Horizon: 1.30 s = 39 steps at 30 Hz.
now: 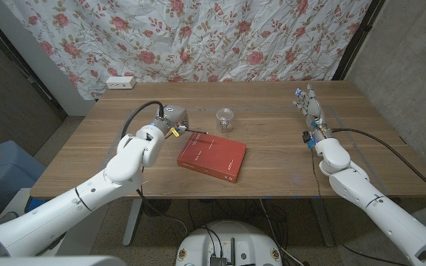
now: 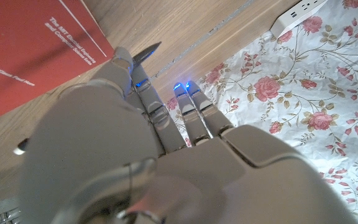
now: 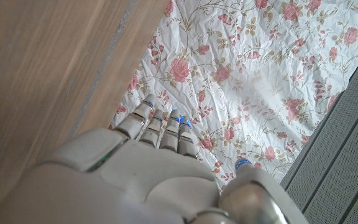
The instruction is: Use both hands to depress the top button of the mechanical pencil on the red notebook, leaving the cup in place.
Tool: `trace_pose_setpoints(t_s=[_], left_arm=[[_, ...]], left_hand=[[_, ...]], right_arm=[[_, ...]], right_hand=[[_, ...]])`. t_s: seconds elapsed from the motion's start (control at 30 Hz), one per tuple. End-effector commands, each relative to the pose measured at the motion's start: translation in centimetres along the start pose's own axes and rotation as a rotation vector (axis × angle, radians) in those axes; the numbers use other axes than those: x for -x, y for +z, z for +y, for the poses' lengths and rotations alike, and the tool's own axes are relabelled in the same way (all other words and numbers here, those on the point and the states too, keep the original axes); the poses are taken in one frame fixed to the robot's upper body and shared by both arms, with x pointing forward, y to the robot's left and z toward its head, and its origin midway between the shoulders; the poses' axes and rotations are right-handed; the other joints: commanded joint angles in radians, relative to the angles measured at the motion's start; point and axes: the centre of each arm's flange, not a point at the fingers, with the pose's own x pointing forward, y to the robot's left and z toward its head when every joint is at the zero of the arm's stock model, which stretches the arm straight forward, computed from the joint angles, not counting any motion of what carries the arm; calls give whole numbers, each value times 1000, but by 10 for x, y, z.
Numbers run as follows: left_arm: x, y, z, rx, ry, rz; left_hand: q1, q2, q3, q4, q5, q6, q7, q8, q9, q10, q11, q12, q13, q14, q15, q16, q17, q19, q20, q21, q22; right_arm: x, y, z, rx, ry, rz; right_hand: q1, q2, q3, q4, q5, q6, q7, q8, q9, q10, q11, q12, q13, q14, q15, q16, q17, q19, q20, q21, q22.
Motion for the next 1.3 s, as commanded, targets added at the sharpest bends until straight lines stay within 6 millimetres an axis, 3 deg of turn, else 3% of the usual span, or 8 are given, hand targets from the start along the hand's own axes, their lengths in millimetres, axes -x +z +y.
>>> trace_pose_setpoints(t_s=[0.03,0.67,0.9,1.3], left_arm=[[-5,20,7,94,45,38],[-15,41,15,220,94,88],[-14,47,16,290,111,106],[-13,54,20,377,122,132]], left_hand=[[9,3,-5,0,6,7,4,0,1,16,-14,6,4,14,-174,-2,6,7,-66,2,4],[12,3,-11,1,6,7,4,-7,-1,18,-15,2,4,14,-173,-4,5,3,-61,0,5],[13,9,-17,3,7,6,1,-13,-2,13,-15,-4,5,34,-172,3,8,32,-46,11,6],[15,11,-21,4,7,6,0,-15,0,16,-15,-4,5,49,-173,6,10,42,-44,14,7]], right_arm=[[3,14,8,80,12,-72],[11,34,21,173,34,-128],[15,38,26,224,54,-141],[26,43,32,267,65,-193]], right_hand=[[7,43,8,0,7,11,0,5,2,7,4,-2,0,9,0,7,2,6,-4,5,6],[8,43,11,-1,7,17,1,6,2,12,7,-1,0,13,-1,8,2,6,-6,5,5],[9,42,12,-1,7,17,0,5,2,14,5,-1,0,14,-2,8,2,7,-7,5,5],[11,41,14,-3,6,23,-6,6,2,20,-2,0,0,13,-5,7,1,6,-9,4,5]])
